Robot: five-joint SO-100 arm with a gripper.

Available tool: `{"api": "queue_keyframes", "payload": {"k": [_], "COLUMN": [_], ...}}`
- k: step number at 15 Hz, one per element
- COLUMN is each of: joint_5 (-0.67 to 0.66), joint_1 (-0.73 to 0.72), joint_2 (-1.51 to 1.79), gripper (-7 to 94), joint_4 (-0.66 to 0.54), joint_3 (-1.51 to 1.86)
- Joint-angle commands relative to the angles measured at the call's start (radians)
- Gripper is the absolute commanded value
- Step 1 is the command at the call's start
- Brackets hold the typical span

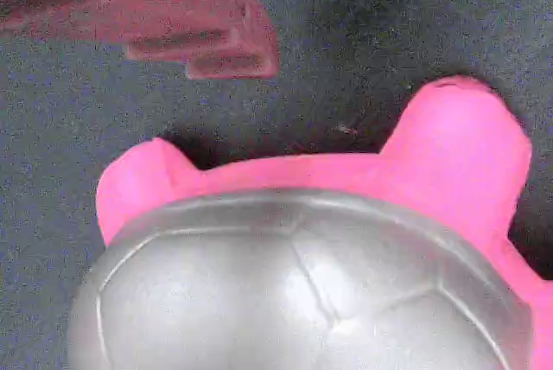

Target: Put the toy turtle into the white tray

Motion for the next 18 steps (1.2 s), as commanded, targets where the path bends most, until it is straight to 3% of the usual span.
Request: {"api": "queue_keyframes", "payload": {"k": [1,3,7,11,18], "joint_5": [0.012,0.002,-0.008,0.071,0.086], "joint_1": [-0.008,-0.009,0.0,0.021,0.026], "joint_2": [0.032,0.031,0.031,0.031,-0.005], "gripper": [61,61,57,59,59], "joint_4": [0.049,0.101,0.101,0.075,0.049], "joint_3": [-0.048,-0.052,-0.055,-0.132,-0.149]}}
